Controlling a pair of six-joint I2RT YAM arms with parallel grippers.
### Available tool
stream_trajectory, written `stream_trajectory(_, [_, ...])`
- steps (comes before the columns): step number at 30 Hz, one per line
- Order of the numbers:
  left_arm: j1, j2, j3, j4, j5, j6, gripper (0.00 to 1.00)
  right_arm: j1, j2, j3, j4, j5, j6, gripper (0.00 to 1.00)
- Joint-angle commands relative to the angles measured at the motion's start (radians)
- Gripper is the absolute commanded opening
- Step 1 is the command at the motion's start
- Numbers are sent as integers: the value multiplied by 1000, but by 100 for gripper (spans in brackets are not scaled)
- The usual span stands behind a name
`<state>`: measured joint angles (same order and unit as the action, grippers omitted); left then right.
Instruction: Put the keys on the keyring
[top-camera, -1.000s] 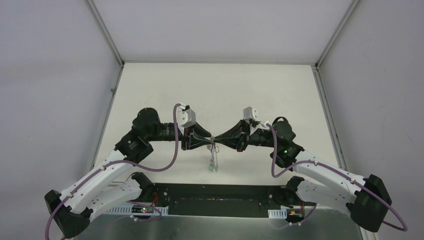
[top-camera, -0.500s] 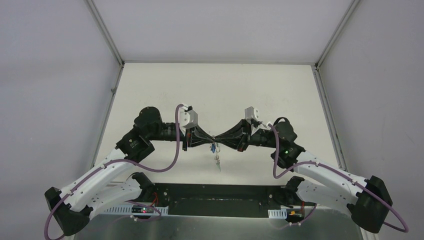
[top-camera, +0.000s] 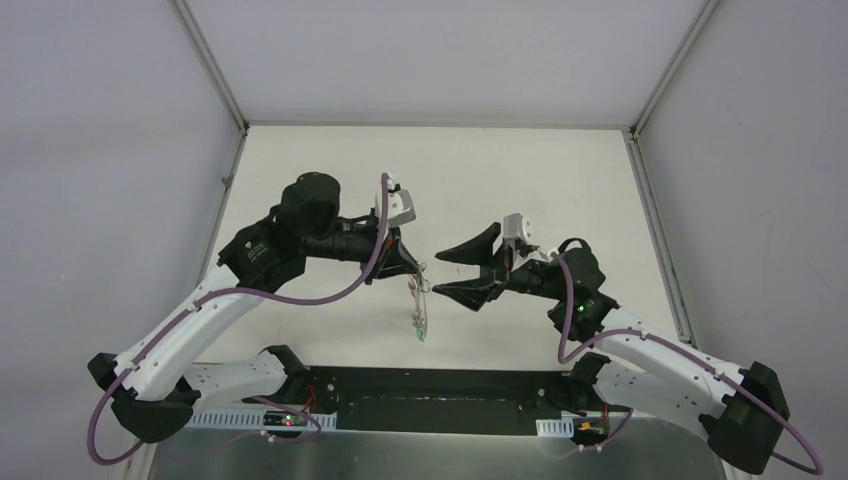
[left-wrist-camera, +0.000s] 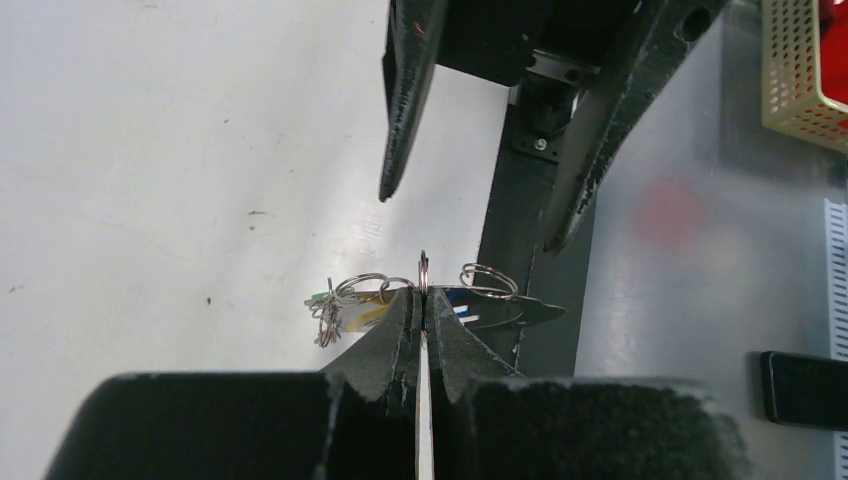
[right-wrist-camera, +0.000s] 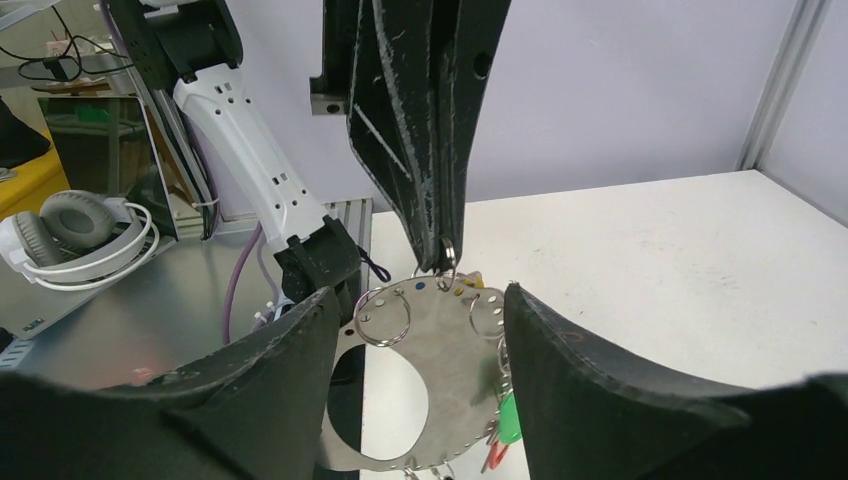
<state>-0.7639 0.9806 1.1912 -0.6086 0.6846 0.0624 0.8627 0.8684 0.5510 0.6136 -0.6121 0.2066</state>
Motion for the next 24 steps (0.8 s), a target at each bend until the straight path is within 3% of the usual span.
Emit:
stream_trajectory(1, [-42, 86, 196, -272, -159, 23, 0, 2, 20, 22, 14, -2, -7, 61])
stream_trajectory(9, [-139, 317, 557, -677, -405, 15, 0, 2, 93, 65, 43, -17, 14, 42])
stream_trajectory(12, [-161, 383, 655, -787, -457, 11, 0, 2, 111, 68, 75, -14, 28, 39])
stream_trajectory(18, [-212, 462, 762, -885, -524, 40, 0, 2, 147, 76, 124, -26, 43, 39])
stream_trajectory(24, [-233, 471, 780, -874, -522, 59, 0, 3, 197, 79, 189, -51, 73, 35])
